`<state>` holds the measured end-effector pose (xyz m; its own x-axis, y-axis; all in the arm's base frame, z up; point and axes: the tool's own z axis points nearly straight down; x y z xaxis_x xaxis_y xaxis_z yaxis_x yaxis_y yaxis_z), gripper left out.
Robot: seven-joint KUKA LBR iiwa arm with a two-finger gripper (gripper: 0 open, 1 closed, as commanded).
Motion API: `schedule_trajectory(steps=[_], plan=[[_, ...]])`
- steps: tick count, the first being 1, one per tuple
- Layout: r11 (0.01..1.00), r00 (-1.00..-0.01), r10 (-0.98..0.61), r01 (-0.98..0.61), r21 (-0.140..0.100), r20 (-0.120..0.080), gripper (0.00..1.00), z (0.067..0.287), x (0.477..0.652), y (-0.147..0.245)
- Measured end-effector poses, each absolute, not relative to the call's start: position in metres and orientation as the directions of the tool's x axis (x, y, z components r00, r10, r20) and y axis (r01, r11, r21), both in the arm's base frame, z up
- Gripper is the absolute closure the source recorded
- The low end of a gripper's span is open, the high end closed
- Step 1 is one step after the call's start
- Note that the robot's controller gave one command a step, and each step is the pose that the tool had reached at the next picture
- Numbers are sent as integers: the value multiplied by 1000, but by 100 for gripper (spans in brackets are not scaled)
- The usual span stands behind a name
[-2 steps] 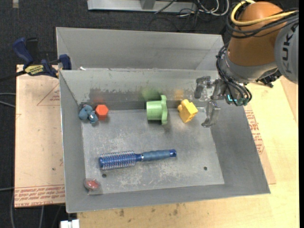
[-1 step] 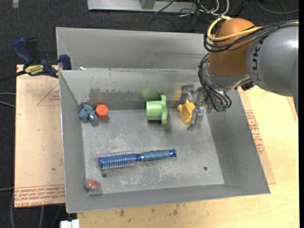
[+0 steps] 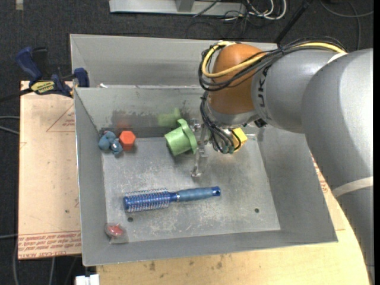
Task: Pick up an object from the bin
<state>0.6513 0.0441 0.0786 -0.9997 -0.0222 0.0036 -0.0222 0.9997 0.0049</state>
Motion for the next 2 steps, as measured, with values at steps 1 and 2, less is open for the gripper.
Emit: schedule_trajectory(steps=[1, 2], plan=[[1000, -1000, -17, -17, 1, -4, 100, 83, 654, 38], [1000, -1000, -25, -25, 0, -12, 100, 246, 634, 32]])
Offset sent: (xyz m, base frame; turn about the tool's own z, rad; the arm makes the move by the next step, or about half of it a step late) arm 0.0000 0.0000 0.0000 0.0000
